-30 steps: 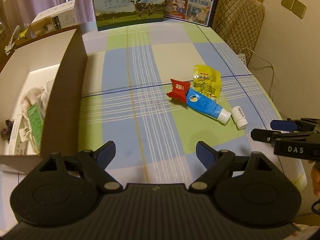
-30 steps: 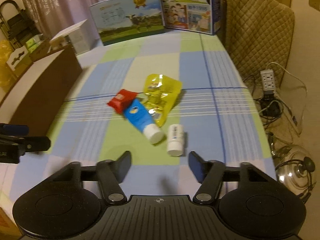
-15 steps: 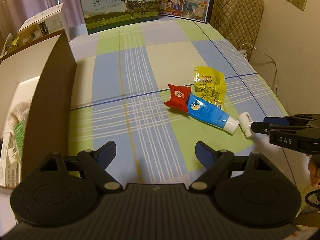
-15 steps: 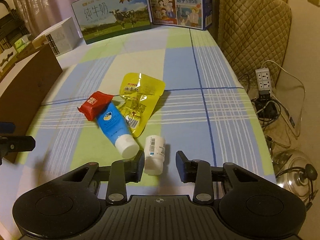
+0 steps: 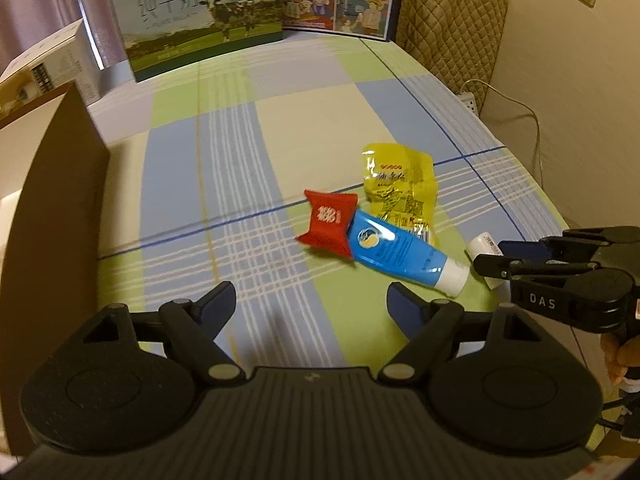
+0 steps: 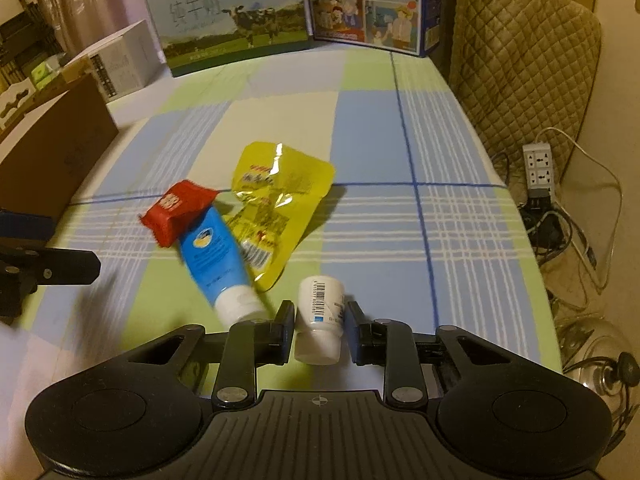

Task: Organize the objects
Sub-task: 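Grasp the red snack packet with the left tool while the right tool grasps the white bottle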

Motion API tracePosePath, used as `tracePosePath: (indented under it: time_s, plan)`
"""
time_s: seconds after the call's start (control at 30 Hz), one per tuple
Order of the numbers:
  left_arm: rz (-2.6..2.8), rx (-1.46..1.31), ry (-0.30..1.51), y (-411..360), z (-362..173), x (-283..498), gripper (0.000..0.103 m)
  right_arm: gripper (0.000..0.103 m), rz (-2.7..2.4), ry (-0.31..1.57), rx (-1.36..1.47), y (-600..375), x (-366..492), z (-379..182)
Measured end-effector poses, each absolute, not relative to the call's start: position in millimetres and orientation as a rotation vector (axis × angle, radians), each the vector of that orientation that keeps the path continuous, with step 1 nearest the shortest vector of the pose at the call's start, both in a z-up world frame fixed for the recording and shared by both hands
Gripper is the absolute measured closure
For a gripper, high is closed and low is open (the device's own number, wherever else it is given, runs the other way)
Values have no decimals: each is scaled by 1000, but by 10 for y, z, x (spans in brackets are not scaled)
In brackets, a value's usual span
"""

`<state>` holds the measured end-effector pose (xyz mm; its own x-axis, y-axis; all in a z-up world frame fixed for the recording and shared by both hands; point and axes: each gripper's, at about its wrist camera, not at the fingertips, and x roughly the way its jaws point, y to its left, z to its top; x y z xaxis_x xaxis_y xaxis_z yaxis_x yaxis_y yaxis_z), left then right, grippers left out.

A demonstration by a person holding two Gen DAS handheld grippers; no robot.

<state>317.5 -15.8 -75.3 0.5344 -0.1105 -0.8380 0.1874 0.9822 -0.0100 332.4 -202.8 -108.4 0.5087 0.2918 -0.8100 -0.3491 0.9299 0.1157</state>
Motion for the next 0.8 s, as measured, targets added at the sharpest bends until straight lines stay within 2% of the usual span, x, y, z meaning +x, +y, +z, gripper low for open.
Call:
tracePosePath:
  time_s: [0.27,0.4,0.47,0.57,0.8]
  plan:
    - [-220,134,989,-328,-905,3552,25,79,331,963,-23,-2201,3517,-1080]
    - [-229,157,1005,-376,-1043,3742,35,79,321,963,0,-2261,3547,-1079]
    - [-228,159,1016,-377,-1106,3840,35,79,320,960,13,-2276,3555,-1079]
    - [-229,153,1027,-374,-1162,3944,42,79,319,958,20,-2282,3563,-1083]
    - [-264,157,1038,-364,-1238,4023,67,79,319,960,21,-2279,3579,-1079]
